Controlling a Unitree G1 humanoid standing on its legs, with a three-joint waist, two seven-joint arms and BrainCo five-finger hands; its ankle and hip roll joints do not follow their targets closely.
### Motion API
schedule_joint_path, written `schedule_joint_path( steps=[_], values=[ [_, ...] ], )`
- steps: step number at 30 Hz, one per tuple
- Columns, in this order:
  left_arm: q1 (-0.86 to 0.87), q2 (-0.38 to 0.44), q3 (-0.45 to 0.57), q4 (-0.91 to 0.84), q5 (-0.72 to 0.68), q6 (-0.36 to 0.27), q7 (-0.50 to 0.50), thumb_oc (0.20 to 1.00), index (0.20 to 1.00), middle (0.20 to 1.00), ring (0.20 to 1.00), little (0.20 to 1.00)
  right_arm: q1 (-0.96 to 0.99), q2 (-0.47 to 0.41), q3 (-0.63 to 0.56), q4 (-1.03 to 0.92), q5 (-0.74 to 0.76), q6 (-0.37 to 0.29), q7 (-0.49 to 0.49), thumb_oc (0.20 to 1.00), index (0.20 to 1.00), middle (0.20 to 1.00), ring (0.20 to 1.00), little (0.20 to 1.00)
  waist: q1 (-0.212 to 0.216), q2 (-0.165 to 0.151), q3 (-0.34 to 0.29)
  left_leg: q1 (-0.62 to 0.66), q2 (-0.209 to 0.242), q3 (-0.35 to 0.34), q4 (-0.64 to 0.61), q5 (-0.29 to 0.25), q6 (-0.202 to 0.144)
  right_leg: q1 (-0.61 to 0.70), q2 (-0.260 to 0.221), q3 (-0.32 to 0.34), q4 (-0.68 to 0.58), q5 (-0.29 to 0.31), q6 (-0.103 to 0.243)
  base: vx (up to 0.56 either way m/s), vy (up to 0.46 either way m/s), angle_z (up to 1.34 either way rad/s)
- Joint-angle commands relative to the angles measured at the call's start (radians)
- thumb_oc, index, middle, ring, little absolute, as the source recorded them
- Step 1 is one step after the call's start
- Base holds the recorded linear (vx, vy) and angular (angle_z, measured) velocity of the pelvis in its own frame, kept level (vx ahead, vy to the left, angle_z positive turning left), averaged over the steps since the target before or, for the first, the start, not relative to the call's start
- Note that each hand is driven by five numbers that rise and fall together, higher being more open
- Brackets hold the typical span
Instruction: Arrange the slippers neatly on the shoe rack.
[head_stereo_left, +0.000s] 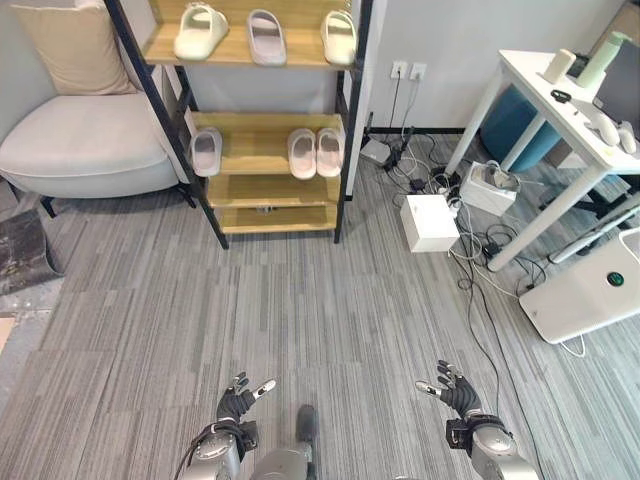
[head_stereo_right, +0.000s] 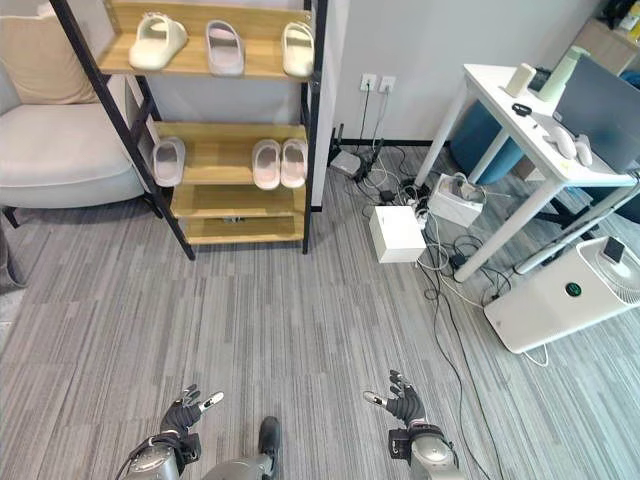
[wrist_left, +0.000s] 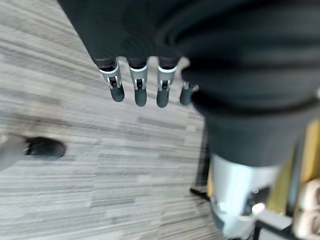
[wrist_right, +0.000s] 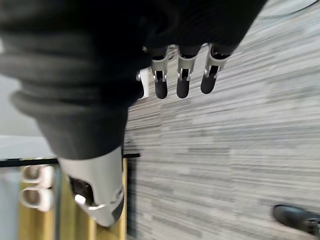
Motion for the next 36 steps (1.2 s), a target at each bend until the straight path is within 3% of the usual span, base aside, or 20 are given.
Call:
schedule_joint_path(
  steps=[1, 4, 5, 6, 8, 10, 14, 15, 17, 19, 22, 25, 26, 28, 29, 30, 31, 32, 35, 36],
  values=[
    [0.015, 0.005, -0.020, -0.050, 0.025, -0.025, 0.001, 1.000, 1.000, 1.000, 1.000, 1.000, 0.005, -0.036, -0.008, -0.029, 0.012, -0.024, 0.005, 1.000, 1.000, 1.000, 1.000, 1.000, -0.021, 0.042, 0.026, 0.078, 0.060, -0.016, 0.017, -0.091, -0.140, -0.032, 0.038, -0.049, -0.187, 0.209, -0.026, 0.31, 0.098, 0.12],
    [0.010, 0.004, -0.020, -0.046, 0.021, -0.027, -0.002, 1.000, 1.000, 1.000, 1.000, 1.000, 0.007, -0.035, -0.010, -0.024, 0.023, -0.022, 0.008, 1.000, 1.000, 1.000, 1.000, 1.000, -0.034, 0.050, 0.040, 0.126, 0.063, -0.035, -0.004, -0.100, -0.148, -0.072, 0.048, -0.093, -0.265, 0.171, -0.038, 0.25, 0.015, 0.16],
    [0.007, 0.004, -0.021, -0.049, 0.021, -0.029, -0.001, 1.000, 1.000, 1.000, 1.000, 1.000, 0.008, -0.036, -0.012, -0.022, 0.025, -0.024, 0.008, 1.000, 1.000, 1.000, 1.000, 1.000, -0.037, 0.048, 0.042, 0.138, 0.060, -0.039, -0.009, -0.107, -0.154, -0.096, 0.048, -0.117, -0.349, 0.163, -0.043, 0.33, -0.094, 0.27],
    [-0.001, 0.004, -0.024, -0.047, 0.025, -0.026, 0.000, 1.000, 1.000, 1.000, 1.000, 1.000, 0.006, -0.037, -0.012, -0.018, 0.034, -0.023, 0.002, 1.000, 1.000, 1.000, 1.000, 1.000, -0.052, 0.036, 0.050, 0.173, 0.053, -0.061, -0.024, -0.122, -0.167, -0.115, 0.072, -0.118, -0.524, 0.174, -0.037, 0.44, -0.128, 0.18],
    [-0.011, 0.003, -0.017, -0.034, 0.036, -0.025, -0.001, 1.000, 1.000, 1.000, 1.000, 1.000, 0.008, -0.035, -0.010, -0.014, 0.031, -0.024, -0.003, 1.000, 1.000, 1.000, 1.000, 1.000, -0.065, 0.029, 0.053, 0.206, 0.060, -0.073, -0.026, -0.150, -0.185, -0.129, 0.088, -0.137, -0.699, 0.225, -0.018, 0.43, -0.148, 0.15],
    [-0.024, 0.003, -0.011, -0.024, 0.043, -0.027, -0.002, 1.000, 1.000, 1.000, 1.000, 1.000, 0.008, -0.039, -0.012, -0.021, 0.024, -0.019, -0.008, 1.000, 1.000, 1.000, 1.000, 1.000, -0.077, 0.028, 0.053, 0.232, 0.069, -0.082, -0.026, -0.172, -0.199, -0.149, 0.083, -0.148, -0.740, 0.249, -0.004, 0.36, -0.108, 0.19],
    [-0.028, -0.008, -0.013, 0.004, 0.055, -0.028, -0.005, 1.000, 1.000, 1.000, 1.000, 1.000, 0.016, -0.049, -0.018, -0.008, 0.035, -0.025, 0.000, 1.000, 1.000, 1.000, 1.000, 1.000, -0.085, 0.024, 0.022, 0.293, 0.085, -0.105, 0.007, -0.211, -0.214, -0.102, 0.108, -0.130, -0.748, 0.247, -0.034, 0.43, -0.141, 0.53],
    [-0.017, -0.014, -0.009, 0.004, 0.038, -0.026, -0.006, 1.000, 1.000, 1.000, 1.000, 1.000, 0.020, -0.058, -0.026, -0.003, 0.053, -0.030, 0.007, 1.000, 1.000, 1.000, 1.000, 1.000, -0.084, 0.030, 0.008, 0.284, 0.101, -0.113, 0.087, -0.193, -0.237, -0.071, 0.124, -0.144, -0.744, 0.227, -0.055, 0.45, -0.182, 0.39],
    [-0.017, -0.017, -0.011, 0.012, 0.036, -0.026, -0.007, 1.000, 1.000, 1.000, 1.000, 1.000, 0.017, -0.065, -0.023, 0.006, 0.056, -0.030, 0.008, 1.000, 1.000, 1.000, 1.000, 1.000, -0.081, 0.034, 0.009, 0.268, 0.101, -0.113, 0.134, -0.180, -0.248, -0.052, 0.130, -0.154, -0.752, 0.217, -0.063, 0.29, -0.134, 0.20],
    [-0.026, -0.019, -0.007, 0.036, 0.023, -0.030, -0.002, 1.000, 1.000, 1.000, 1.000, 1.000, 0.014, -0.084, -0.029, 0.009, 0.070, -0.037, 0.012, 1.000, 1.000, 1.000, 1.000, 1.000, -0.067, 0.025, 0.025, 0.188, 0.091, -0.093, 0.325, -0.092, -0.295, 0.014, 0.134, -0.171, -0.777, 0.192, -0.086, 0.29, -0.132, 0.09],
    [-0.035, -0.015, -0.005, 0.040, 0.011, -0.030, -0.002, 1.000, 1.000, 1.000, 1.000, 1.000, 0.008, -0.090, -0.029, 0.018, 0.077, -0.032, 0.007, 1.000, 1.000, 1.000, 1.000, 1.000, -0.049, 0.001, 0.046, 0.086, 0.118, -0.011, 0.379, -0.086, -0.293, 0.064, 0.122, -0.188, -0.789, 0.158, -0.099, 0.21, -0.077, 0.00],
    [-0.032, -0.012, -0.001, 0.042, 0.011, -0.028, -0.001, 1.000, 1.000, 1.000, 1.000, 1.000, 0.008, -0.091, -0.033, 0.023, 0.082, -0.032, 0.007, 1.000, 1.000, 1.000, 1.000, 1.000, -0.035, -0.012, 0.048, 0.040, 0.136, 0.028, 0.330, -0.124, -0.274, 0.089, 0.112, -0.195, -0.794, 0.138, -0.096, 0.21, 0.008, 0.16],
    [-0.026, -0.009, 0.002, 0.044, 0.014, -0.028, 0.001, 1.000, 1.000, 1.000, 1.000, 1.000, 0.011, -0.088, -0.037, 0.033, 0.087, -0.033, 0.008, 1.000, 1.000, 1.000, 1.000, 1.000, -0.029, -0.017, 0.043, 0.015, 0.159, 0.050, 0.238, -0.139, -0.264, 0.107, 0.104, -0.200, -0.796, 0.123, -0.089, 0.29, 0.082, 0.05],
    [-0.018, -0.007, 0.000, 0.031, 0.015, -0.024, 0.004, 1.000, 1.000, 1.000, 1.000, 1.000, 0.013, -0.085, -0.035, 0.034, 0.086, -0.032, 0.004, 1.000, 1.000, 1.000, 1.000, 1.000, -0.021, -0.008, 0.042, -0.021, 0.200, 0.064, 0.149, -0.065, -0.276, 0.129, 0.108, -0.204, -0.798, 0.103, -0.087, 0.26, 0.083, 0.24],
    [-0.018, -0.007, 0.000, 0.031, 0.015, -0.024, 0.004, 1.000, 1.000, 1.000, 1.000, 1.000, 0.013, -0.085, -0.035, 0.034, 0.086, -0.032, 0.004, 1.000, 1.000, 1.000, 1.000, 1.000, -0.021, -0.008, 0.042, -0.020, 0.199, 0.065, 0.149, -0.065, -0.276, 0.129, 0.108, -0.204, -0.798, 0.103, -0.087, 0.22, 0.119, 0.14],
    [-0.022, -0.006, -0.002, 0.031, 0.023, -0.020, 0.006, 1.000, 1.000, 1.000, 1.000, 1.000, 0.017, -0.083, -0.033, 0.033, 0.086, -0.035, 0.002, 1.000, 1.000, 1.000, 1.000, 1.000, -0.015, 0.005, 0.045, -0.075, 0.257, 0.093, 0.065, 0.034, -0.299, 0.148, 0.116, -0.211, -0.801, 0.084, -0.085, 0.17, 0.088, -0.02],
    [-0.021, -0.006, -0.002, 0.031, 0.024, -0.020, 0.006, 1.000, 1.000, 1.000, 1.000, 1.000, 0.017, -0.083, -0.033, 0.033, 0.086, -0.035, 0.002, 1.000, 1.000, 1.000, 1.000, 1.000, -0.015, 0.005, 0.045, -0.064, 0.257, 0.095, 0.043, 0.047, -0.302, 0.150, 0.118, -0.211, -0.801, 0.082, -0.087, 0.35, 0.191, -0.03],
    [-0.025, -0.004, -0.001, 0.030, 0.030, -0.019, 0.009, 1.000, 1.000, 1.000, 1.000, 1.000, 0.019, -0.085, -0.033, 0.035, 0.085, -0.036, -0.003, 1.000, 1.000, 1.000, 1.000, 1.000, -0.012, 0.007, 0.050, -0.099, 0.294, 0.117, -0.015, 0.080, -0.316, 0.170, 0.118, -0.219, -0.801, 0.063, -0.085, 0.28, 0.157, 0.29],
    [-0.027, -0.001, 0.002, 0.027, 0.035, -0.018, 0.012, 1.000, 1.000, 1.000, 1.000, 1.000, 0.019, -0.085, -0.032, 0.044, 0.079, -0.033, -0.004, 1.000, 1.000, 1.000, 1.000, 1.000, -0.015, 0.011, 0.043, -0.129, 0.329, 0.155, -0.026, 0.089, -0.340, 0.209, 0.113, -0.228, -0.794, 0.035, -0.075, 0.34, 0.242, 0.39],
    [-0.028, 0.000, 0.002, 0.028, 0.035, -0.018, 0.011, 1.000, 1.000, 1.000, 1.000, 1.000, 0.017, -0.085, -0.034, 0.043, 0.080, -0.032, -0.003, 1.000, 1.000, 1.000, 1.000, 1.000, -0.008, 0.016, 0.039, -0.129, 0.336, 0.161, -0.026, 0.116, -0.335, 0.221, 0.109, -0.234, -0.784, 0.036, -0.071, 0.23, 0.183, 0.07]
  ],
)
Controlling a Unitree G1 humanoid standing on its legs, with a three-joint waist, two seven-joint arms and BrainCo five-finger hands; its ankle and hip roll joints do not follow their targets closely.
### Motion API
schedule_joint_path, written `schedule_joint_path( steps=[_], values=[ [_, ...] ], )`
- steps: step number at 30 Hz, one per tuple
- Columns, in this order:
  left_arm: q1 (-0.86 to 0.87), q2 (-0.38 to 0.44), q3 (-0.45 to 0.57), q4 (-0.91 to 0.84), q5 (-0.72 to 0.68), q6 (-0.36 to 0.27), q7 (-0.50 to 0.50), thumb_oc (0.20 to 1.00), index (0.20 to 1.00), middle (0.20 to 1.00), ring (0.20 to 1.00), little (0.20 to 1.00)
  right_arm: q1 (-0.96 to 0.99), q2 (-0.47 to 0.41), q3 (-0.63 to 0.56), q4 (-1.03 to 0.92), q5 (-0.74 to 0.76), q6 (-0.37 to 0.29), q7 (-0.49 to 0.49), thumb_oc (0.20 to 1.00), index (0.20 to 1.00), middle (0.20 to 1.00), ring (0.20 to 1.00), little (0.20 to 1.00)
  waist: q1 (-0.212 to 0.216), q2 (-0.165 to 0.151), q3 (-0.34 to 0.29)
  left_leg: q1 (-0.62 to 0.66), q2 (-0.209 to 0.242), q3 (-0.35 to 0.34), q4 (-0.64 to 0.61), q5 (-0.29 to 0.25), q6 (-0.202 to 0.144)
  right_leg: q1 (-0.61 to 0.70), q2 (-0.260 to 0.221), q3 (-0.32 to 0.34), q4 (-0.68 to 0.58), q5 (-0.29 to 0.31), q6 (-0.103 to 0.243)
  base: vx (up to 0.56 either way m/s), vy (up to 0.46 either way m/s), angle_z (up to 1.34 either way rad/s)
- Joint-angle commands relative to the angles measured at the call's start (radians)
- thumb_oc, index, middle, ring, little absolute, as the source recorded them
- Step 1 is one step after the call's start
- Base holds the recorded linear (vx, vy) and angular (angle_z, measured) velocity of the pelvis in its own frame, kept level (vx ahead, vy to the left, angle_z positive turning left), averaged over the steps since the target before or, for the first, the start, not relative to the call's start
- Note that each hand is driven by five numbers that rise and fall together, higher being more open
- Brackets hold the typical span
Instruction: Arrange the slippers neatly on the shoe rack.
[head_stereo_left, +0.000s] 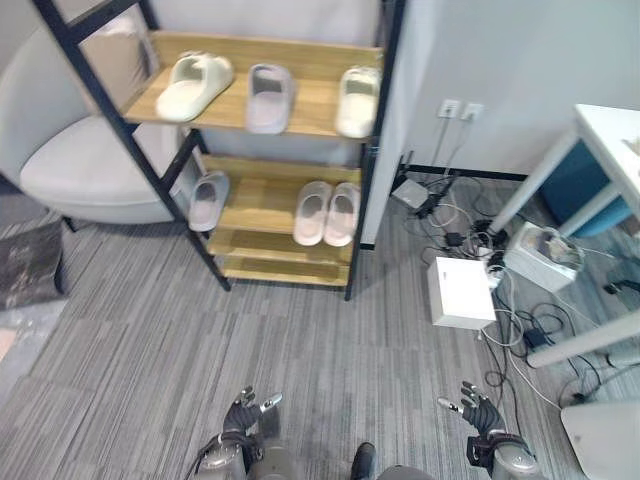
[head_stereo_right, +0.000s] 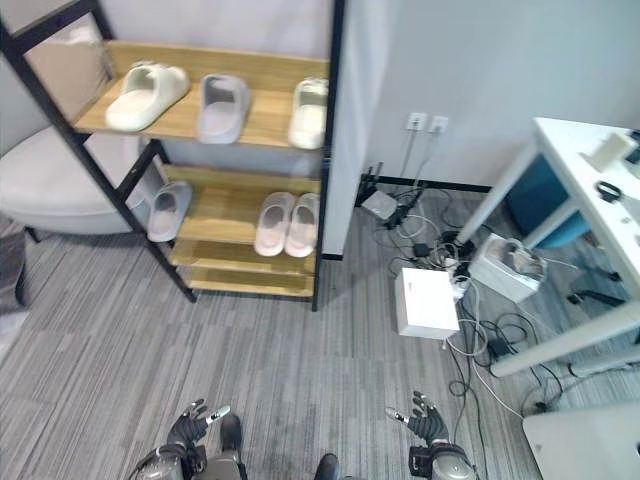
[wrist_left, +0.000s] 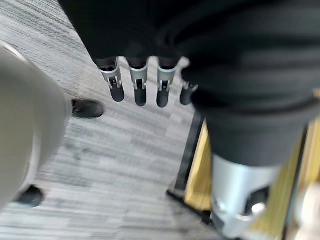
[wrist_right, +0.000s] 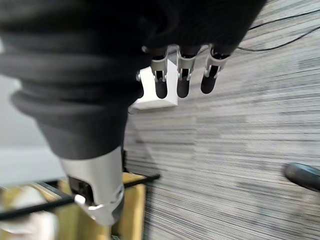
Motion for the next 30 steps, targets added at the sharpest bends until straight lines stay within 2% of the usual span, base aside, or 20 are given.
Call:
schedule_joint_path(
  steps=[1, 2, 5, 7, 8, 9, 10, 11, 12, 13, 15, 17, 18, 20, 21, 22, 25, 27, 28, 30],
  values=[
    [0.001, 0.035, 0.019, -0.044, 0.034, -0.027, 0.012, 1.000, 1.000, 1.000, 1.000, 1.000, -0.020, -0.029, -0.007, -0.045, 0.010, -0.033, 0.000, 1.000, 1.000, 1.000, 1.000, 1.000, 0.018, -0.006, -0.005, 0.015, 0.006, 0.019, -0.063, 0.109, -0.006, 0.062, -0.067, 0.035, 0.013, -0.080, 0.110, 0.32, 0.316, 0.18],
    [0.010, 0.040, 0.018, -0.046, 0.034, -0.027, 0.011, 1.000, 1.000, 1.000, 1.000, 1.000, -0.019, -0.023, -0.003, -0.049, -0.001, -0.029, 0.006, 1.000, 1.000, 1.000, 1.000, 1.000, 0.031, -0.002, -0.029, 0.037, -0.011, -0.023, -0.063, 0.105, 0.003, 0.090, -0.081, 0.045, 0.025, -0.094, 0.125, 0.34, 0.308, 0.16],
    [0.008, 0.048, 0.004, -0.033, 0.040, -0.024, 0.001, 1.000, 1.000, 1.000, 1.000, 1.000, -0.033, -0.006, 0.001, -0.049, -0.008, -0.027, 0.008, 1.000, 1.000, 1.000, 1.000, 1.000, 0.045, -0.023, -0.041, 0.051, -0.069, -0.040, -0.039, 0.073, 0.031, 0.093, -0.143, 0.071, 0.091, -0.075, 0.150, 0.34, 0.366, 0.06],
    [0.006, 0.062, -0.006, -0.043, 0.047, -0.025, -0.001, 1.000, 1.000, 1.000, 1.000, 1.000, -0.042, 0.007, 0.004, -0.070, -0.008, -0.026, 0.009, 1.000, 1.000, 1.000, 1.000, 1.000, 0.043, -0.037, -0.039, 0.055, -0.109, -0.037, 0.001, 0.029, 0.067, 0.040, -0.197, 0.106, 0.212, -0.012, 0.163, 0.20, 0.340, 0.13],
    [0.009, 0.068, -0.009, -0.052, 0.045, -0.027, -0.002, 1.000, 1.000, 1.000, 1.000, 1.000, -0.049, 0.012, 0.011, -0.078, -0.010, -0.029, 0.009, 1.000, 1.000, 1.000, 1.000, 1.000, 0.040, -0.036, -0.037, 0.066, -0.127, -0.038, 0.003, 0.011, 0.086, -0.001, -0.213, 0.126, 0.272, 0.023, 0.163, 0.11, 0.217, 0.11],
    [0.009, 0.068, -0.009, -0.052, 0.045, -0.027, -0.002, 1.000, 1.000, 1.000, 1.000, 1.000, -0.049, 0.011, 0.011, -0.078, -0.010, -0.028, 0.009, 1.000, 1.000, 1.000, 1.000, 1.000, 0.040, -0.035, -0.039, 0.062, -0.126, -0.038, 0.004, 0.012, 0.086, -0.004, -0.212, 0.127, 0.271, 0.025, 0.163, 0.18, 0.366, 0.13],
    [0.013, 0.076, -0.016, -0.059, 0.049, -0.029, -0.004, 1.000, 1.000, 1.000, 1.000, 1.000, -0.061, 0.019, 0.023, -0.096, -0.020, -0.026, 0.009, 1.000, 1.000, 1.000, 1.000, 1.000, 0.032, -0.031, -0.031, 0.104, -0.162, -0.033, -0.006, -0.020, 0.120, -0.063, -0.252, 0.140, 0.397, 0.116, 0.172, 0.20, 0.373, 0.14],
    [0.017, 0.078, -0.018, -0.066, 0.049, -0.027, -0.006, 1.000, 1.000, 1.000, 1.000, 1.000, -0.064, 0.025, 0.027, -0.103, -0.021, -0.025, 0.009, 1.000, 1.000, 1.000, 1.000, 1.000, 0.027, -0.025, -0.028, 0.128, -0.178, -0.025, -0.015, -0.034, 0.135, -0.076, -0.274, 0.134, 0.442, 0.156, 0.175, 0.27, 0.463, 0.00],
    [0.020, 0.080, -0.020, -0.070, 0.052, -0.025, -0.008, 1.000, 1.000, 1.000, 1.000, 1.000, -0.062, 0.029, 0.028, -0.101, -0.025, -0.023, 0.011, 1.000, 1.000, 1.000, 1.000, 1.000, 0.023, -0.013, -0.027, 0.145, -0.183, -0.024, -0.021, -0.044, 0.142, -0.092, -0.282, 0.126, 0.478, 0.170, 0.172, 0.24, 0.312, -0.04],
    [0.021, 0.081, -0.022, -0.071, 0.063, -0.023, -0.012, 1.000, 1.000, 1.000, 1.000, 1.000, -0.064, 0.032, 0.031, -0.097, -0.027, -0.022, 0.013, 1.000, 1.000, 1.000, 1.000, 1.000, 0.011, -0.004, -0.021, 0.170, -0.192, -0.028, -0.034, -0.054, 0.147, -0.123, -0.260, 0.154, 0.509, 0.158, 0.169, 0.25, 0.256, -0.07],
    [0.020, 0.084, -0.025, -0.074, 0.069, -0.022, -0.017, 1.000, 1.000, 1.000, 1.000, 1.000, -0.060, 0.034, 0.037, -0.092, -0.025, -0.020, 0.021, 1.000, 1.000, 1.000, 1.000, 1.000, -0.011, 0.016, -0.009, 0.211, -0.198, -0.045, -0.048, -0.068, 0.152, -0.211, -0.178, 0.184, 0.525, 0.084, 0.149, 0.28, 0.199, -0.04],
    [0.021, 0.086, -0.021, -0.078, 0.073, -0.023, -0.023, 1.000, 1.000, 1.000, 1.000, 1.000, -0.051, 0.032, 0.035, -0.092, -0.025, -0.017, 0.022, 1.000, 1.000, 1.000, 1.000, 1.000, -0.022, 0.020, -0.001, 0.249, -0.209, -0.046, -0.058, -0.085, 0.148, -0.222, -0.183, 0.124, 0.429, 0.074, 0.144, 0.29, 0.076, -0.01],
    [0.020, 0.084, -0.019, -0.074, 0.077, -0.023, -0.022, 1.000, 1.000, 1.000, 1.000, 1.000, -0.049, 0.033, 0.034, -0.088, -0.023, -0.017, 0.022, 1.000, 1.000, 1.000, 1.000, 1.000, -0.030, 0.019, 0.006, 0.274, -0.214, -0.044, -0.063, -0.102, 0.142, -0.248, -0.165, 0.096, 0.337, 0.070, 0.139, 0.25, 0.002, 0.09],
    [0.016, 0.080, -0.018, -0.067, 0.087, -0.020, -0.026, 1.000, 1.000, 1.000, 1.000, 1.000, -0.042, 0.034, 0.030, -0.074, -0.019, -0.016, 0.022, 1.000, 1.000, 1.000, 1.000, 1.000, -0.044, 0.011, 0.011, 0.305, -0.224, -0.053, -0.063, -0.123, 0.136, -0.264, -0.137, 0.087, 0.214, 0.087, 0.151, 0.23, -0.020, 0.12],
    [0.015, 0.081, -0.018, -0.067, 0.087, -0.020, -0.026, 1.000, 1.000, 1.000, 1.000, 1.000, -0.043, 0.034, 0.030, -0.074, -0.019, -0.016, 0.022, 1.000, 1.000, 1.000, 1.000, 1.000, -0.044, 0.011, 0.010, 0.303, -0.224, -0.053, -0.063, -0.121, 0.136, -0.264, -0.137, 0.086, 0.210, 0.090, 0.150, 0.34, -0.051, 0.03],
    [0.009, 0.078, -0.009, -0.069, 0.096, -0.019, -0.028, 1.000, 1.000, 1.000, 1.000, 1.000, -0.033, 0.032, 0.018, -0.060, -0.020, -0.015, 0.019, 1.000, 1.000, 1.000, 1.000, 1.000, -0.059, 0.002, 0.011, 0.334, -0.233, -0.062, -0.063, -0.144, 0.124, -0.291, -0.126, 0.046, 0.106, 0.129, 0.172, 0.31, -0.056, 0.00],
    [-0.005, 0.070, -0.002, -0.064, 0.095, -0.021, -0.029, 1.000, 1.000, 1.000, 1.000, 1.000, -0.020, 0.026, -0.004, -0.056, -0.020, -0.013, 0.016, 1.000, 1.000, 1.000, 1.000, 1.000, -0.075, 0.003, 0.005, 0.377, -0.231, -0.062, -0.063, -0.173, 0.112, -0.289, -0.122, -0.001, 0.067, 0.147, 0.181, 0.36, -0.079, 0.15],
    [-0.006, 0.064, -0.012, -0.050, 0.104, -0.021, -0.038, 1.000, 1.000, 1.000, 1.000, 1.000, -0.005, 0.026, -0.009, -0.042, -0.002, -0.016, 0.024, 1.000, 1.000, 1.000, 1.000, 1.000, -0.081, -0.010, -0.016, 0.396, -0.236, -0.069, -0.018, -0.212, 0.115, -0.255, -0.110, 0.014, 0.065, 0.132, 0.154, 0.37, -0.098, 0.17],
    [-0.005, 0.060, -0.015, -0.047, 0.103, -0.023, -0.036, 1.000, 1.000, 1.000, 1.000, 1.000, -0.002, 0.020, -0.012, -0.035, 0.000, -0.017, 0.028, 1.000, 1.000, 1.000, 1.000, 1.000, -0.080, -0.005, -0.025, 0.402, -0.225, -0.070, 0.029, -0.219, 0.105, -0.231, -0.097, 0.014, 0.064, 0.120, 0.144, 0.40, -0.106, 0.15],
    [0.002, 0.052, -0.018, -0.053, 0.086, -0.025, -0.038, 1.000, 1.000, 1.000, 1.000, 1.000, 0.001, 0.004, -0.011, -0.031, 0.012, -0.021, 0.033, 1.000, 1.000, 1.000, 1.000, 1.000, -0.078, 0.002, -0.030, 0.377, -0.206, -0.072, 0.151, -0.186, 0.073, -0.188, -0.072, 0.015, 0.053, 0.097, 0.114, 0.29, -0.120, 0.13]
  ],
)
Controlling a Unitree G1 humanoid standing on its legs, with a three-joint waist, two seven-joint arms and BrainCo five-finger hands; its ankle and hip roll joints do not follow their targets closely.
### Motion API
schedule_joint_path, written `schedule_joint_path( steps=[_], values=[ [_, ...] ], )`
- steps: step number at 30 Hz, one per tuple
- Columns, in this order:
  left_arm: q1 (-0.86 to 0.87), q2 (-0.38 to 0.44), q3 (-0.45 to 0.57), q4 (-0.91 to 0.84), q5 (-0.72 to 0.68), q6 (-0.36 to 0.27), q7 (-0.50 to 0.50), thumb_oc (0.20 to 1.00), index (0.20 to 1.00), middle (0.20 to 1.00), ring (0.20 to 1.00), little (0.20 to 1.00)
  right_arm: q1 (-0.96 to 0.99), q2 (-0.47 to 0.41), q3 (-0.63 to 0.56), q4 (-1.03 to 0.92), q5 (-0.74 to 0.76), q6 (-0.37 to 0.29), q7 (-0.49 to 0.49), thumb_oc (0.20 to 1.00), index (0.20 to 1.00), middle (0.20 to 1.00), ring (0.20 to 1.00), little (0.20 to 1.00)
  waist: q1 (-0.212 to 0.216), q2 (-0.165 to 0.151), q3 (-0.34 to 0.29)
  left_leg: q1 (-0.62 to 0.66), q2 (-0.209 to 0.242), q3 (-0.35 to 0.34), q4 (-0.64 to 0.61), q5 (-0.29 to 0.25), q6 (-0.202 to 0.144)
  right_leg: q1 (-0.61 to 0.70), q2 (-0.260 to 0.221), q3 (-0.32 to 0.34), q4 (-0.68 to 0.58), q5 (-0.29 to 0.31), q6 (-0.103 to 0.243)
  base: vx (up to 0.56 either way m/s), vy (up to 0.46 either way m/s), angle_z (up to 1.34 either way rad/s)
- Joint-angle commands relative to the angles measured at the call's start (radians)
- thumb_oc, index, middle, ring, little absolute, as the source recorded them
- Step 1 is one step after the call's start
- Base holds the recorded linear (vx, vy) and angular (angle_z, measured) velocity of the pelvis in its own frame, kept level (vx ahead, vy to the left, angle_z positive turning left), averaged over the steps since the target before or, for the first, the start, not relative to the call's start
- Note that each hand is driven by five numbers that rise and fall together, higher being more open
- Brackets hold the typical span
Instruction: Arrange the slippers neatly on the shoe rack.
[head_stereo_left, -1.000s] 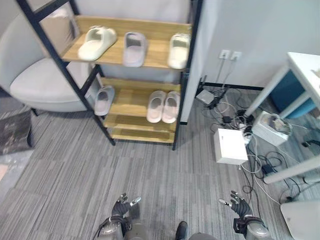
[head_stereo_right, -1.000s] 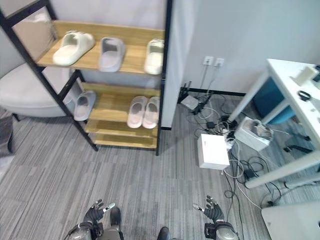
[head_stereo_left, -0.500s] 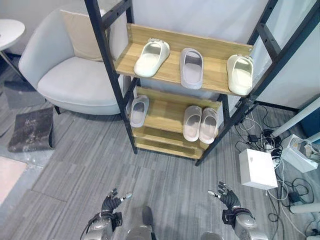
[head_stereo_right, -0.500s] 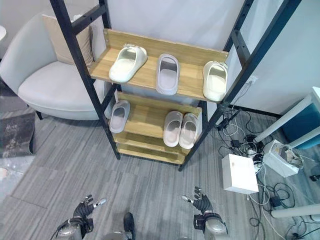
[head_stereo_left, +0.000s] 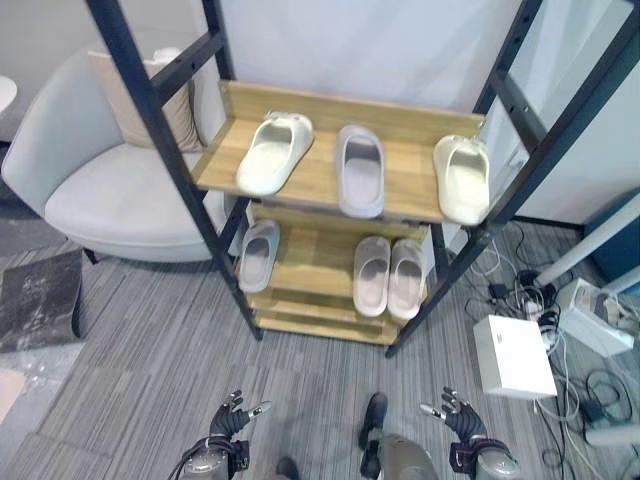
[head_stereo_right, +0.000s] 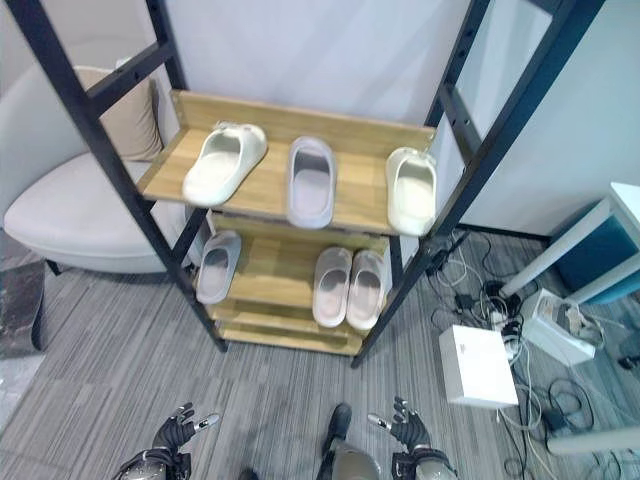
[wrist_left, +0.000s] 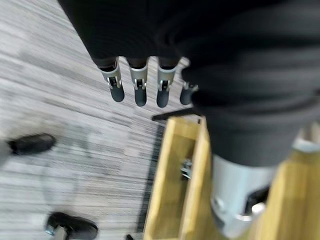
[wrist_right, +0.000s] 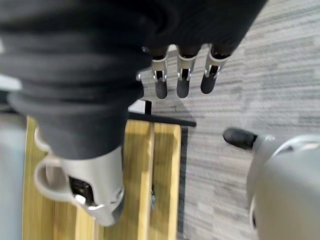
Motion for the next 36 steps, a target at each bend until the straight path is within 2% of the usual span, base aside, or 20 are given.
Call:
schedule_joint_path(
  steps=[1, 2, 3, 6, 7, 8, 10, 12, 14, 19, 24, 26, 30, 33, 35, 36],
  values=[
    [-0.062, -0.017, 0.007, -0.043, 0.002, -0.033, -0.004, 1.000, 1.000, 1.000, 1.000, 1.000, -0.042, -0.063, -0.007, -0.030, 0.021, -0.044, 0.008, 1.000, 1.000, 1.000, 1.000, 1.000, 0.004, 0.033, 0.028, -0.036, 0.003, -0.084, 0.277, 0.005, -0.069, 0.106, 0.058, -0.004, -0.067, -0.046, 0.008, 0.12, -0.084, 0.11],
    [-0.062, -0.017, 0.007, -0.043, 0.002, -0.033, -0.004, 1.000, 1.000, 1.000, 1.000, 1.000, -0.042, -0.063, -0.007, -0.030, 0.021, -0.044, 0.008, 1.000, 1.000, 1.000, 1.000, 1.000, 0.003, 0.032, 0.027, -0.037, 0.003, -0.084, 0.277, 0.005, -0.069, 0.105, 0.058, -0.004, -0.067, -0.046, 0.008, 0.17, -0.118, -0.01],
    [-0.064, -0.020, 0.003, -0.048, -0.016, -0.036, -0.004, 1.000, 1.000, 1.000, 1.000, 1.000, -0.049, -0.077, -0.002, -0.030, 0.021, -0.045, 0.008, 1.000, 1.000, 1.000, 1.000, 1.000, 0.028, 0.026, 0.043, -0.090, -0.001, -0.120, 0.403, 0.042, -0.093, 0.150, 0.071, 0.007, -0.083, -0.062, -0.011, 0.11, -0.072, -0.22],
    [-0.062, -0.018, 0.001, -0.058, -0.027, -0.038, 0.004, 1.000, 1.000, 1.000, 1.000, 1.000, -0.058, -0.084, 0.002, -0.029, 0.023, -0.044, 0.008, 1.000, 1.000, 1.000, 1.000, 1.000, 0.041, 0.013, 0.044, -0.148, -0.009, -0.145, 0.404, 0.047, -0.091, 0.169, 0.066, 0.018, -0.098, -0.073, -0.014, 0.16, -0.042, -0.39],
    [-0.059, -0.017, 0.002, -0.061, -0.034, -0.038, 0.004, 1.000, 1.000, 1.000, 1.000, 1.000, -0.062, -0.084, 0.004, -0.027, 0.025, -0.043, 0.007, 1.000, 1.000, 1.000, 1.000, 1.000, 0.045, 0.009, 0.045, -0.169, 0.006, -0.134, 0.369, 0.036, -0.085, 0.175, 0.061, 0.021, -0.102, -0.077, -0.010, 0.22, 0.048, -0.25],
    [-0.052, -0.017, 0.002, -0.062, -0.032, -0.034, 0.006, 1.000, 1.000, 1.000, 1.000, 1.000, -0.065, -0.084, 0.007, -0.031, 0.025, -0.044, 0.005, 1.000, 1.000, 1.000, 1.000, 1.000, 0.059, 0.002, 0.043, -0.182, 0.032, -0.127, 0.279, 0.007, -0.076, 0.187, 0.052, 0.037, -0.107, -0.089, 0.001, 0.22, 0.100, -0.13],
    [-0.048, -0.019, -0.002, -0.059, -0.024, -0.033, 0.012, 1.000, 1.000, 1.000, 1.000, 1.000, -0.063, -0.086, 0.018, -0.047, 0.017, -0.046, 0.004, 1.000, 1.000, 1.000, 1.000, 1.000, 0.073, 0.015, 0.039, -0.209, 0.073, -0.177, 0.147, 0.072, -0.082, 0.196, 0.061, 0.058, -0.107, -0.105, 0.004, 0.18, 0.139, -0.11],
    [-0.049, -0.023, -0.015, -0.058, -0.013, -0.028, 0.014, 1.000, 1.000, 1.000, 1.000, 1.000, -0.058, -0.093, 0.028, -0.049, 0.004, -0.045, 0.007, 1.000, 1.000, 1.000, 1.000, 1.000, 0.079, 0.032, 0.043, -0.216, 0.091, -0.218, 0.078, 0.131, -0.093, 0.218, 0.066, 0.073, -0.107, -0.119, 0.006, 0.12, 0.108, -0.42],
    [-0.052, -0.024, -0.017, -0.056, -0.008, -0.028, 0.009, 1.000, 1.000, 1.000, 1.000, 1.000, -0.054, -0.092, 0.032, -0.058, -0.006, -0.041, 0.011, 1.000, 1.000, 1.000, 1.000, 1.000, 0.068, 0.040, 0.038, -0.189, 0.093, -0.195, 0.064, 0.124, -0.095, 0.221, 0.060, 0.077, -0.098, -0.122, 0.003, 0.07, 0.144, -0.46],
    [-0.048, -0.026, -0.045, -0.062, 0.021, -0.025, -0.012, 1.000, 1.000, 1.000, 1.000, 1.000, -0.031, -0.075, 0.054, -0.080, -0.057, -0.028, 0.022, 1.000, 1.000, 1.000, 1.000, 1.000, 0.055, 0.047, 0.013, -0.106, 0.046, -0.179, -0.013, 0.091, -0.065, 0.215, 0.028, 0.102, -0.088, -0.095, 0.026, 0.07, 0.221, -0.14],
    [-0.051, -0.023, -0.044, -0.046, 0.032, -0.025, -0.010, 1.000, 1.000, 1.000, 1.000, 1.000, -0.023, -0.067, 0.078, -0.115, -0.093, -0.026, 0.029, 1.000, 1.000, 1.000, 1.000, 1.000, 0.054, 0.043, 0.012, -0.102, 0.028, -0.165, -0.016, 0.078, -0.051, 0.205, 0.010, 0.115, -0.081, -0.081, 0.041, -0.01, 0.121, -0.04],
    [-0.058, -0.021, -0.054, -0.044, 0.055, -0.031, -0.009, 1.000, 1.000, 1.000, 1.000, 1.000, -0.020, -0.059, 0.118, -0.156, -0.139, -0.025, 0.042, 1.000, 1.000, 1.000, 1.000, 1.000, 0.054, 0.038, 0.016, -0.102, 0.006, -0.154, -0.016, 0.064, -0.032, 0.184, -0.011, 0.132, -0.069, -0.063, 0.059, -0.04, 0.206, -0.04],
    [-0.061, -0.022, -0.054, -0.044, 0.056, -0.032, -0.006, 1.000, 1.000, 1.000, 1.000, 1.000, -0.022, -0.057, 0.146, -0.188, -0.168, -0.025, 0.052, 1.000, 1.000, 1.000, 1.000, 1.000, 0.057, 0.036, 0.017, -0.103, -0.005, -0.154, -0.016, 0.058, -0.024, 0.179, -0.022, 0.134, -0.064, -0.053, 0.067, -0.01, 0.118, -0.17],
    [-0.065, -0.026, -0.053, -0.040, 0.058, -0.034, -0.002, 1.000, 1.000, 1.000, 1.000, 1.000, -0.033, -0.059, 0.202, -0.272, -0.232, -0.033, 0.062, 1.000, 1.000, 1.000, 1.000, 1.000, 0.063, 0.034, 0.021, -0.107, -0.021, -0.159, -0.016, 0.056, -0.014, 0.177, -0.042, 0.133, -0.062, -0.037, 0.079, -0.02, 0.139, 0.01],
    [-0.075, -0.025, -0.037, -0.017, 0.070, -0.035, 0.011, 1.000, 1.000, 1.000, 1.000, 1.000, -0.030, -0.099, 0.237, -0.446, -0.332, -0.051, 0.064, 1.000, 1.000, 1.000, 1.000, 1.000, 0.062, 0.028, 0.027, -0.114, -0.029, -0.160, -0.016, 0.055, -0.010, 0.166, -0.053, 0.133, -0.053, -0.028, 0.088, -0.04, 0.108, 0.01],
    [-0.075, -0.025, -0.037, -0.017, 0.071, -0.035, 0.011, 1.000, 1.000, 1.000, 1.000, 1.000, -0.029, -0.099, 0.237, -0.448, -0.333, -0.049, 0.064, 1.000, 1.000, 1.000, 1.000, 1.000, 0.062, 0.029, 0.027, -0.113, -0.029, -0.160, -0.016, 0.055, -0.010, 0.166, -0.053, 0.133, -0.052, -0.028, 0.088, -0.04, 0.080, 0.00]
  ],
)
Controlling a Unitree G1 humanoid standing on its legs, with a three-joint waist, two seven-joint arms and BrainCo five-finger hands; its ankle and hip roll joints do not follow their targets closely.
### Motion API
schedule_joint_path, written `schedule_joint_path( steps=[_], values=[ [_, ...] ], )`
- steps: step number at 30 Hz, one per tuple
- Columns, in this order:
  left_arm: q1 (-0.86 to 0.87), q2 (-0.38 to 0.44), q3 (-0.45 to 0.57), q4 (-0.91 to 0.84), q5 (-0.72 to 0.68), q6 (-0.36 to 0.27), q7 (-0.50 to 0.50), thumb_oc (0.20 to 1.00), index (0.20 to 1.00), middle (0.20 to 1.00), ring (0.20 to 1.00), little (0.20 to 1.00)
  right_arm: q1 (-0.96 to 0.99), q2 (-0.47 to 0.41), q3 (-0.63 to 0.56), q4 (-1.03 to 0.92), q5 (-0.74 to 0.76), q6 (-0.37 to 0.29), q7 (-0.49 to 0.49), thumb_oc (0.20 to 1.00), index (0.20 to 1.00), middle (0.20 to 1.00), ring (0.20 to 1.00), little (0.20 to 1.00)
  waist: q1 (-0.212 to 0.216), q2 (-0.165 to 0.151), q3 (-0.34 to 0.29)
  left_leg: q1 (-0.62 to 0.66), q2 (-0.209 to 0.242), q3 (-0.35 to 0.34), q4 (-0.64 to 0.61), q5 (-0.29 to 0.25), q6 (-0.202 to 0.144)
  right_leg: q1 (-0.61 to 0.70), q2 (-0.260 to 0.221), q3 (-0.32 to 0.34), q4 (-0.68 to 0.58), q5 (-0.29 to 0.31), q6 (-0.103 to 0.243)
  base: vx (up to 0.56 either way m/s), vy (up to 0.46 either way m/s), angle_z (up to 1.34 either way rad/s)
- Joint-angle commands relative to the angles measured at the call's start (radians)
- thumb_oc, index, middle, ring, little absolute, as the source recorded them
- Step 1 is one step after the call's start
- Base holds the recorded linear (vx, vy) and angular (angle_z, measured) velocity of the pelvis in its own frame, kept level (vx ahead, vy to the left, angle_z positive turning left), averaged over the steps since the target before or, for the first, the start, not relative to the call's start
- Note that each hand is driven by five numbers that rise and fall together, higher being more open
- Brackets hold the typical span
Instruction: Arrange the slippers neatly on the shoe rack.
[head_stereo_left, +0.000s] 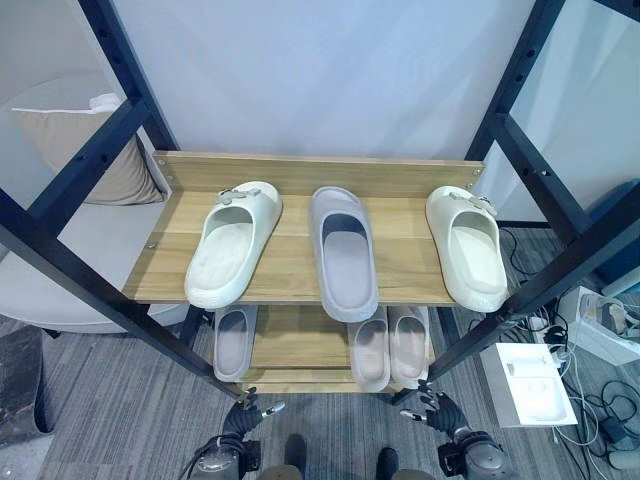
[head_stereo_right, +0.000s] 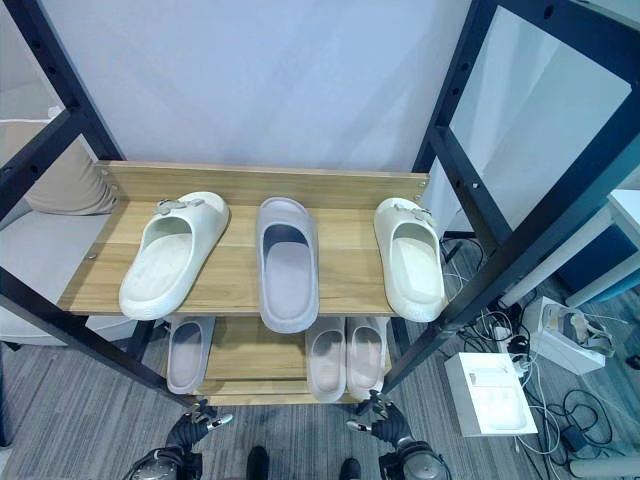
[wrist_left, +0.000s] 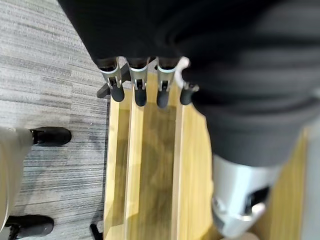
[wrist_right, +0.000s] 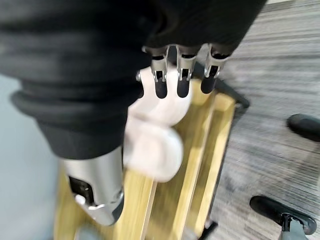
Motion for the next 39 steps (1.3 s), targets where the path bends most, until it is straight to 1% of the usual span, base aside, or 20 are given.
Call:
schedule_joint_path(
  steps=[1, 3, 5, 6, 8, 11, 12, 15, 17, 20, 21, 24, 27, 28, 30, 31, 32, 35, 36, 39],
  values=[
    [-0.065, 0.001, 0.021, 0.041, 0.058, -0.038, 0.028, 1.000, 1.000, 1.000, 1.000, 1.000, -0.007, -0.085, 0.013, -0.280, -0.133, -0.082, 0.015, 1.000, 1.000, 1.000, 1.000, 1.000, 0.006, -0.004, 0.016, 0.047, -0.014, -0.021, 0.001, -0.090, 0.013, -0.074, -0.069, 0.000, 0.065, 0.051, 0.075, -0.03, 0.066, -0.03],
    [-0.066, 0.001, 0.039, 0.064, 0.070, -0.038, 0.034, 1.000, 1.000, 1.000, 1.000, 1.000, 0.027, -0.146, -0.018, -0.439, -0.210, -0.100, 0.020, 1.000, 1.000, 1.000, 1.000, 1.000, -0.001, -0.012, 0.016, 0.047, -0.015, -0.017, 0.001, -0.094, 0.015, -0.077, -0.070, 0.004, 0.069, 0.055, 0.080, -0.02, 0.067, -0.01],
    [-0.061, 0.000, 0.057, 0.077, 0.080, -0.041, 0.041, 1.000, 1.000, 1.000, 1.000, 1.000, 0.087, -0.201, -0.072, -0.603, -0.236, -0.125, 0.037, 1.000, 1.000, 1.000, 1.000, 1.000, -0.009, -0.018, 0.014, 0.052, -0.016, -0.011, 0.001, -0.099, 0.018, -0.077, -0.070, 0.011, 0.072, 0.059, 0.082, 0.00, 0.041, 0.02],
    [-0.061, -0.004, 0.065, 0.091, 0.091, -0.044, 0.042, 1.000, 1.000, 1.000, 1.000, 1.000, 0.119, -0.234, -0.107, -0.697, -0.238, -0.140, 0.049, 1.000, 1.000, 1.000, 1.000, 1.000, -0.012, -0.020, 0.011, 0.055, -0.016, -0.007, 0.001, -0.102, 0.020, -0.078, -0.071, 0.016, 0.074, 0.062, 0.085, 0.01, 0.035, -0.05],
    [-0.054, -0.007, 0.073, 0.096, 0.097, -0.048, 0.038, 1.000, 1.000, 1.000, 1.000, 1.000, 0.170, -0.276, -0.153, -0.812, -0.223, -0.163, 0.071, 1.000, 1.000, 1.000, 1.000, 1.000, -0.021, -0.024, 0.003, 0.061, -0.016, 0.000, 0.001, -0.106, 0.021, -0.078, -0.068, 0.021, 0.074, 0.065, 0.088, 0.02, 0.028, -0.16],
    [-0.046, -0.012, 0.074, 0.104, 0.113, -0.052, 0.032, 1.000, 1.000, 1.000, 1.000, 1.000, 0.219, -0.339, -0.221, -0.976, -0.183, -0.200, 0.100, 1.000, 1.000, 1.000, 1.000, 1.000, -0.033, -0.028, -0.009, 0.070, -0.016, 0.006, 0.001, -0.111, 0.021, -0.076, -0.065, 0.032, 0.070, 0.066, 0.089, 0.01, 0.028, -0.15],
    [-0.047, -0.017, 0.076, 0.108, 0.113, -0.057, 0.029, 1.000, 1.000, 1.000, 1.000, 1.000, 0.215, -0.376, -0.252, -1.065, -0.149, -0.223, 0.108, 1.000, 1.000, 1.000, 1.000, 1.000, -0.040, -0.031, -0.020, 0.074, -0.015, 0.009, 0.001, -0.113, 0.021, -0.074, -0.063, 0.037, 0.063, 0.069, 0.091, 0.00, 0.016, -0.11],
    [-0.040, -0.023, 0.072, 0.112, 0.109, -0.065, 0.028, 1.000, 1.000, 1.000, 1.000, 1.000, 0.193, -0.424, -0.288, -1.150, -0.082, -0.241, 0.115, 1.000, 1.000, 1.000, 1.000, 1.000, -0.045, -0.033, -0.034, 0.078, -0.014, 0.019, 0.001, -0.117, 0.021, -0.072, -0.059, 0.047, 0.051, 0.075, 0.092, -0.01, 0.014, -0.15],
    [-0.038, -0.030, 0.064, 0.106, 0.098, -0.072, 0.030, 1.000, 1.000, 1.000, 1.000, 1.000, 0.140, -0.457, -0.307, -1.181, -0.076, -0.251, 0.093, 1.000, 1.000, 1.000, 1.000, 1.000, -0.043, -0.033, -0.046, 0.081, -0.014, 0.021, 0.001, -0.119, 0.023, -0.072, -0.057, 0.053, 0.050, 0.075, 0.092, -0.01, 0.019, -0.21],
    [-0.036, -0.034, 0.056, 0.096, 0.089, -0.072, 0.033, 1.000, 1.000, 1.000, 1.000, 1.000, 0.080, -0.464, -0.315, -1.184, -0.079, -0.254, 0.063, 1.000, 1.000, 1.000, 1.000, 1.000, -0.039, -0.032, -0.052, 0.084, -0.015, 0.018, 0.001, -0.121, 0.025, -0.069, -0.057, 0.053, 0.051, 0.074, 0.093, 0.00, 0.005, -0.03],
    [-0.034, -0.035, 0.053, 0.092, 0.086, -0.072, 0.036, 1.000, 1.000, 1.000, 1.000, 1.000, 0.055, -0.451, -0.316, -1.179, -0.071, -0.254, 0.053, 1.000, 1.000, 1.000, 1.000, 1.000, -0.037, -0.032, -0.052, 0.087, -0.016, 0.016, 0.001, -0.122, 0.027, -0.066, -0.058, 0.052, 0.052, 0.072, 0.092, 0.00, 0.000, 0.00],
    [-0.025, -0.038, 0.043, 0.085, 0.070, -0.076, 0.040, 1.000, 1.000, 1.000, 1.000, 1.000, -0.077, -0.416, -0.316, -1.146, -0.136, -0.250, -0.023, 1.000, 1.000, 1.000, 1.000, 1.000, -0.023, -0.029, -0.057, 0.091, -0.018, 0.008, 0.001, -0.126, 0.030, -0.059, -0.060, 0.046, 0.053, 0.069, 0.091, 0.00, 0.000, 0.00],
    [-0.020, -0.036, 0.031, 0.074, 0.061, -0.073, 0.046, 1.000, 1.000, 1.000, 1.000, 1.000, -0.220, -0.365, -0.297, -1.076, -0.236, -0.224, -0.114, 1.000, 1.000, 1.000, 1.000, 1.000, 0.002, -0.026, -0.058, 0.092, -0.020, -0.001, 0.001, -0.128, 0.033, -0.053, -0.063, 0.033, 0.054, 0.065, 0.090, 0.02, 0.011, 0.02],
    [-0.021, -0.035, 0.032, 0.073, 0.061, -0.073, 0.046, 1.000, 1.000, 1.000, 1.000, 1.000, -0.224, -0.364, -0.294, -1.073, -0.238, -0.225, -0.116, 1.000, 1.000, 1.000, 1.000, 1.000, 0.001, -0.027, -0.057, 0.092, -0.020, -0.001, 0.001, -0.128, 0.033, -0.052, -0.064, 0.033, 0.053, 0.065, 0.090, 0.02, 0.011, 0.03],
    [-0.017, -0.031, 0.018, 0.066, 0.058, -0.071, 0.048, 1.000, 1.000, 1.000, 1.000, 1.000, -0.327, -0.338, -0.260, -1.022, -0.311, -0.207, -0.171, 1.000, 1.000, 1.000, 1.000, 1.000, 0.021, -0.026, -0.055, 0.093, -0.021, -0.008, 0.001, -0.128, 0.035, -0.049, -0.066, 0.025, 0.055, 0.062, 0.089, 0.02, 0.013, 0.04],
    [-0.018, -0.031, 0.021, 0.067, 0.058, -0.071, 0.048, 1.000, 1.000, 1.000, 1.000, 1.000, -0.333, -0.337, -0.255, -1.016, -0.314, -0.208, -0.175, 1.000, 1.000, 1.000, 1.000, 1.000, 0.019, -0.027, -0.054, 0.093, -0.021, -0.008, 0.001, -0.128, 0.035, -0.048, -0.066, 0.025, 0.055, 0.062, 0.089, 0.05, 0.012, 0.03],
    [-0.014, -0.026, 0.011, 0.066, 0.052, -0.069, 0.051, 1.000, 1.000, 1.000, 1.000, 1.000, -0.420, -0.314, -0.214, -0.931, -0.369, -0.182, -0.212, 1.000, 1.000, 1.000, 1.000, 1.000, 0.045, -0.028, -0.050, 0.093, -0.022, -0.018, 0.001, -0.128, 0.037, -0.044, -0.067, 0.015, 0.058, 0.056, 0.085, 0.04, 0.003, 0.04],
    [-0.008, -0.013, 0.007, 0.049, 0.037, -0.065, 0.047, 1.000, 1.000, 1.000, 1.000, 1.000, -0.533, -0.301, -0.142, -0.805, -0.437, -0.146, -0.249, 1.000, 1.000, 1.000, 1.000, 1.000, 0.083, -0.036, -0.037, 0.086, -0.022, -0.038, 0.001, -0.124, 0.038, -0.039, -0.068, -0.004, 0.064, 0.048, 0.082, 0.04, -0.006, 0.25],
    [-0.004, -0.008, 0.007, 0.046, 0.029, -0.064, 0.046, 1.000, 1.000, 1.000, 1.000, 1.000, -0.550, -0.290, -0.126, -0.770, -0.438, -0.134, -0.246, 1.000, 1.000, 1.000, 1.000, 1.000, 0.098, -0.039, -0.032, 0.083, -0.022, -0.046, 0.001, -0.122, 0.038, -0.037, -0.068, -0.012, 0.064, 0.046, 0.081, 0.03, -0.005, 0.40],
    [-0.002, -0.006, 0.012, 0.059, 0.021, -0.064, 0.042, 1.000, 1.000, 1.000, 1.000, 1.000, -0.564, -0.275, -0.117, -0.711, -0.449, -0.123, -0.256, 1.000, 1.000, 1.000, 1.000, 1.000, 0.122, -0.046, -0.024, 0.075, -0.023, -0.064, 0.001, -0.121, 0.037, -0.032, -0.070, -0.030, 0.060, 0.043, 0.081, 0.05, -0.002, 0.28]
  ],
)
